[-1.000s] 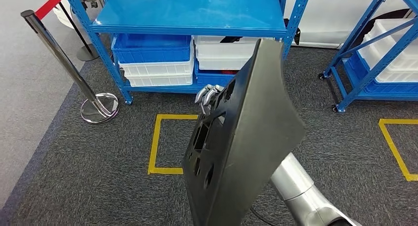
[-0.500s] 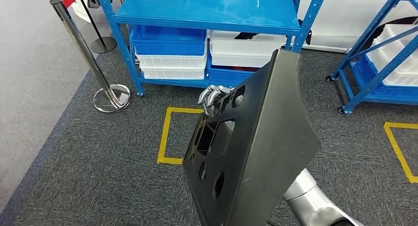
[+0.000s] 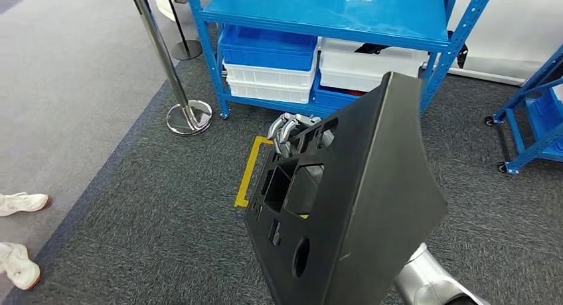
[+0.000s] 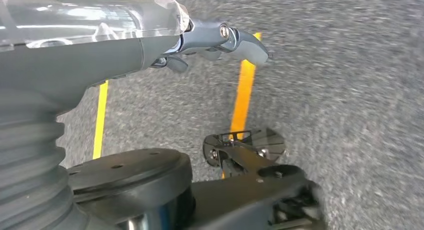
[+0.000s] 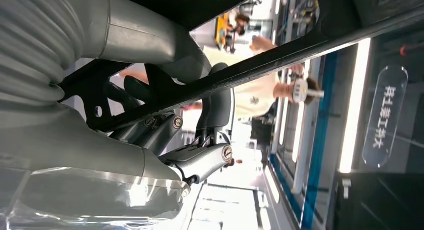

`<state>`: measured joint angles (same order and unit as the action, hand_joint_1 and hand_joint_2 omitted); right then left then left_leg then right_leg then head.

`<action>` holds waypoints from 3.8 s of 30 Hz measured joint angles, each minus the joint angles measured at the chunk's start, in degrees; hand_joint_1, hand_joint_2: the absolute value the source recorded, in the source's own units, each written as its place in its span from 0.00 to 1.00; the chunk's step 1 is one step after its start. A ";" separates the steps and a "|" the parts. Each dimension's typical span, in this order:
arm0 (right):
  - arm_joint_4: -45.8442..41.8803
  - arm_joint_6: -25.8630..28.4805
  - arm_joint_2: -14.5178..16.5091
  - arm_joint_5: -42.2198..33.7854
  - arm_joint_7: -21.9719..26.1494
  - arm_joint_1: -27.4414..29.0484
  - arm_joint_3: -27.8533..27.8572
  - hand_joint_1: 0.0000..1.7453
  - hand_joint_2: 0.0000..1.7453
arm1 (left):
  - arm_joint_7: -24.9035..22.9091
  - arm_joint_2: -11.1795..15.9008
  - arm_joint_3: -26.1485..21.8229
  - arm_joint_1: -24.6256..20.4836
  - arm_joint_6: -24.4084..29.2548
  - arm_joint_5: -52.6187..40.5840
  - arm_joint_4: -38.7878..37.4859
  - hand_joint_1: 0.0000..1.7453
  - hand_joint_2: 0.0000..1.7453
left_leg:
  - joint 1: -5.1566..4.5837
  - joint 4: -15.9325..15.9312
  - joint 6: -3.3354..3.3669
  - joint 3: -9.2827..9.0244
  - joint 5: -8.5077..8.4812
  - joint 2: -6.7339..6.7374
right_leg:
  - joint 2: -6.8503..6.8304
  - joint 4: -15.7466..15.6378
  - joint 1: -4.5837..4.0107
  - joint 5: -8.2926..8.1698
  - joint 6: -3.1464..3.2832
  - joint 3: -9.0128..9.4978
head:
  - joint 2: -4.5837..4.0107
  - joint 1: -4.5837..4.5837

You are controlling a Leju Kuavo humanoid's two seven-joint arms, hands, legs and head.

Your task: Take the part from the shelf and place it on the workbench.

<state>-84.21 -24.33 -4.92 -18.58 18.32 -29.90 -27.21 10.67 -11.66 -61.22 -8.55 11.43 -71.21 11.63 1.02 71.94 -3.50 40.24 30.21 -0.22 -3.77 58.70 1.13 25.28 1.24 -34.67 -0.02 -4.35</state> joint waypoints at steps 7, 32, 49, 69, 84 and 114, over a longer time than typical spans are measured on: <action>-1.16 0.45 -0.13 0.00 0.00 -0.38 0.53 1.00 1.00 | 0.28 0.07 -0.01 0.45 0.02 0.51 0.00 0.00 1.00 | -0.66 -14.74 2.95 -8.24 -4.57 3.02 | -3.60 -0.07 -0.20 -0.87 -1.92 -0.14 | 0.00 0.01; -4.75 1.08 -2.58 1.09 0.05 2.46 4.42 1.00 1.00 | 0.00 -0.21 -0.02 0.80 -0.29 0.62 0.00 0.00 1.00 | -0.54 -5.16 1.41 -2.47 -2.78 1.42 | -1.01 0.76 -0.14 0.88 0.02 0.42 | 0.00 0.01; -6.83 1.05 -3.50 1.41 -0.62 5.28 6.56 1.00 1.00 | 0.04 -0.41 0.09 1.20 -0.52 -0.07 0.00 0.00 1.00 | -0.97 -13.65 4.12 -6.23 -6.11 -5.17 | 6.43 2.87 0.56 0.56 -2.54 -0.59 | 0.00 0.03; -9.89 -0.13 -3.34 1.98 0.57 9.04 9.68 1.00 1.00 | -0.41 0.19 0.40 2.05 0.30 -0.45 0.00 0.00 1.00 | -1.30 -14.41 4.31 -6.39 -5.62 2.39 | -3.29 0.75 -0.26 1.50 -2.16 1.26 | 0.00 0.02; -9.82 -0.95 -3.77 1.83 2.48 12.62 11.40 1.00 1.00 | 0.30 0.74 1.40 1.95 -0.07 -1.40 0.01 0.00 1.00 | -0.80 -13.27 2.76 -5.31 -5.72 -6.72 | 6.05 0.76 0.16 0.57 -1.32 0.48 | 0.00 0.05; -9.81 -1.93 -2.33 4.75 10.20 12.10 15.48 1.00 1.00 | -2.25 1.52 1.16 2.57 -0.13 1.02 0.00 0.00 1.00 | -1.16 -13.68 3.81 -4.78 -6.75 -7.51 | 5.93 0.12 -0.11 0.18 -1.72 0.63 | 0.00 0.04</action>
<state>-94.03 -26.26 -7.25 -13.82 28.51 -17.80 -11.73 8.41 -10.14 -60.06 -5.98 11.30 -70.19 11.63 -0.15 58.26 0.31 35.45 23.46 -7.73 2.16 58.82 1.03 25.46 -0.48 -34.04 -0.02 -4.31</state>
